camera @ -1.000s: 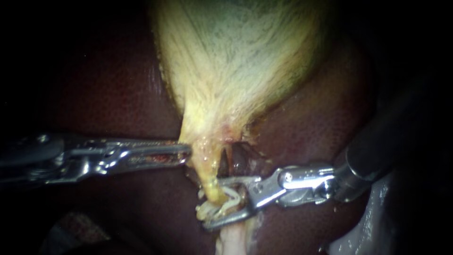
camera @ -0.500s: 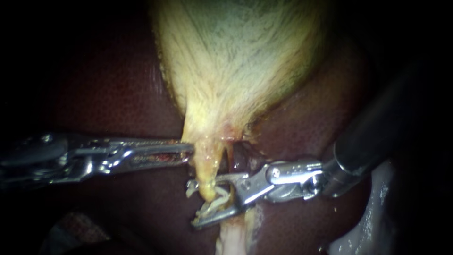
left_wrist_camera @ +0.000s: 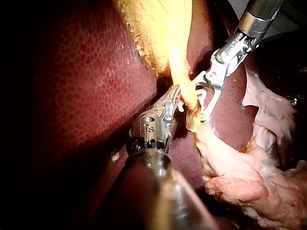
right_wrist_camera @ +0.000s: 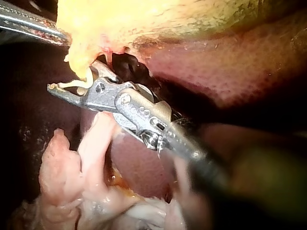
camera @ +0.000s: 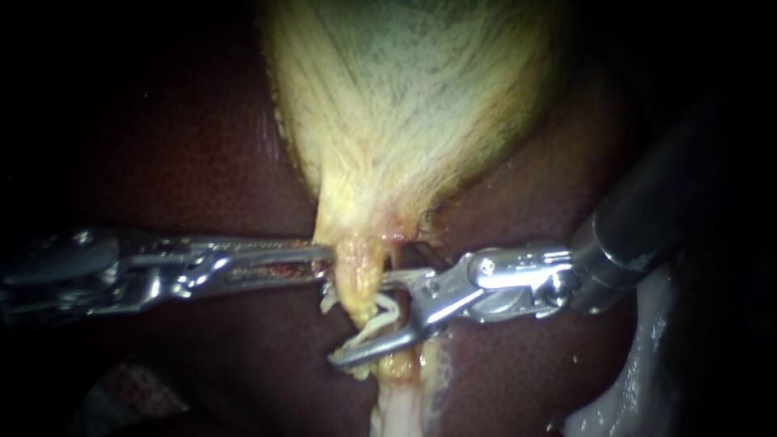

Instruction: Clipping third clip left tube

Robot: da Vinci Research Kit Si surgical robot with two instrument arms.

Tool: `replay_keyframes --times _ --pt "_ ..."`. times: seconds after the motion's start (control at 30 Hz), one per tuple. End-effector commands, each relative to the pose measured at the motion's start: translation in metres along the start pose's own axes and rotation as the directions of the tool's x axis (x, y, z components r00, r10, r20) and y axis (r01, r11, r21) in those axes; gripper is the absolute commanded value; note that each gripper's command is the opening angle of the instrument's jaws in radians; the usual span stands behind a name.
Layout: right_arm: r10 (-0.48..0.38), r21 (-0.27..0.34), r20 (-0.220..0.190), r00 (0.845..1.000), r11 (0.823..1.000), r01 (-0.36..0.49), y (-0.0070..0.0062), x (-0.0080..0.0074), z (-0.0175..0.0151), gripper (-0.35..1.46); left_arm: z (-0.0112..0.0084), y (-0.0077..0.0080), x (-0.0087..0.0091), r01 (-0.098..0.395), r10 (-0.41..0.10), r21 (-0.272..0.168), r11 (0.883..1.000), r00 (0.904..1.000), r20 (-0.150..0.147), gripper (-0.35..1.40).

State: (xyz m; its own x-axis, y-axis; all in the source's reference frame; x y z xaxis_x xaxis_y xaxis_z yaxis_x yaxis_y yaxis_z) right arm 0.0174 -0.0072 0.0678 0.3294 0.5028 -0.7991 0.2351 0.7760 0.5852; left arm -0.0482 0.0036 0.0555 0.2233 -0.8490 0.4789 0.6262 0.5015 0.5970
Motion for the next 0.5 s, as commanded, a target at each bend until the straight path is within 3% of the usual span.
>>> replay_keyframes --times 0.03,0.17,0.23,0.33,0.5 --pt "0.0 0.0 0.0 1.0 1.0 0.0 0.0001 -0.0001 0.0 0.48 0.0 0.0 0.0 0.0 0.0 0.0 1.0 1.0 0.0 -0.35" --pt "-0.001 -0.024 0.004 1.0 1.0 0.001 0.0002 -0.0003 -0.0003 0.28 0.0 0.0 0.0 0.0 0.0 0.0 1.0 1.0 0.0 -0.35" --pt "-0.006 -0.054 0.011 1.0 0.999 0.007 0.0004 -0.0004 -0.0005 -0.01 0.0001 0.0 0.0 0.0 0.0 0.0 1.0 1.0 0.0 -0.35" --pt "0.004 -0.092 0.025 1.0 0.996 -0.002 0.0008 -0.0005 -0.001 -0.21 0.0001 0.0 0.0 0.0 0.0 0.0 1.0 1.0 0.0 -0.35" --pt "-0.001 -0.12 0.037 0.999 0.993 0.006 0.0011 -0.0008 -0.0014 -0.31 0.0001 0.0 0.0 0.0 0.0 0.0 1.0 1.0 0.0 -0.35"
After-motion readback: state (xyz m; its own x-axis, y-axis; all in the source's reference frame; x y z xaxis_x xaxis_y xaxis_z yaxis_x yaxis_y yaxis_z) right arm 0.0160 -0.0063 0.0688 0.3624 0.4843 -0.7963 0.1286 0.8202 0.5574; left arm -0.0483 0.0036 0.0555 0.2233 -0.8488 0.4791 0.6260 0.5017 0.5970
